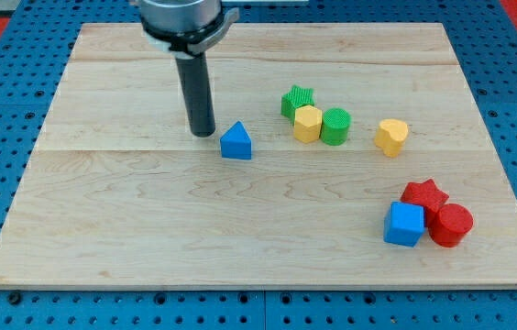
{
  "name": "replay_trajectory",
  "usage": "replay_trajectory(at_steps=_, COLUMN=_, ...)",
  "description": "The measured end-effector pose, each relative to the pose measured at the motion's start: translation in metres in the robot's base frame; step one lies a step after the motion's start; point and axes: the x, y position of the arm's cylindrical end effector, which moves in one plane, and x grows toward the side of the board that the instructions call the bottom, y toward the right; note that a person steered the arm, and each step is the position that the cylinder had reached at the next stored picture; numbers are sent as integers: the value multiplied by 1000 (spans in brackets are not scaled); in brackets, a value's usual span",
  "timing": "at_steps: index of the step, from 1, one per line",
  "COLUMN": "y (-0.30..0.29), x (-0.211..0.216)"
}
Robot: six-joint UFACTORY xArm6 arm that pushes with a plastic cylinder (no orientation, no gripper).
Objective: Push the triangle into the cube
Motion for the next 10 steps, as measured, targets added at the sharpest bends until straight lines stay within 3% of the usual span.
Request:
replay_trajectory(at_steps=1, y=76, x=23)
replay_trajectory(at_steps=2, y=110, x=54)
replay_trajectory(at_steps=3, y=27, x=30)
replay_trajectory(at_steps=5, y=-30, x=36)
replay_trajectory(at_steps=8, y=145, x=80)
replay_trajectory(at_steps=10, y=90, x=106)
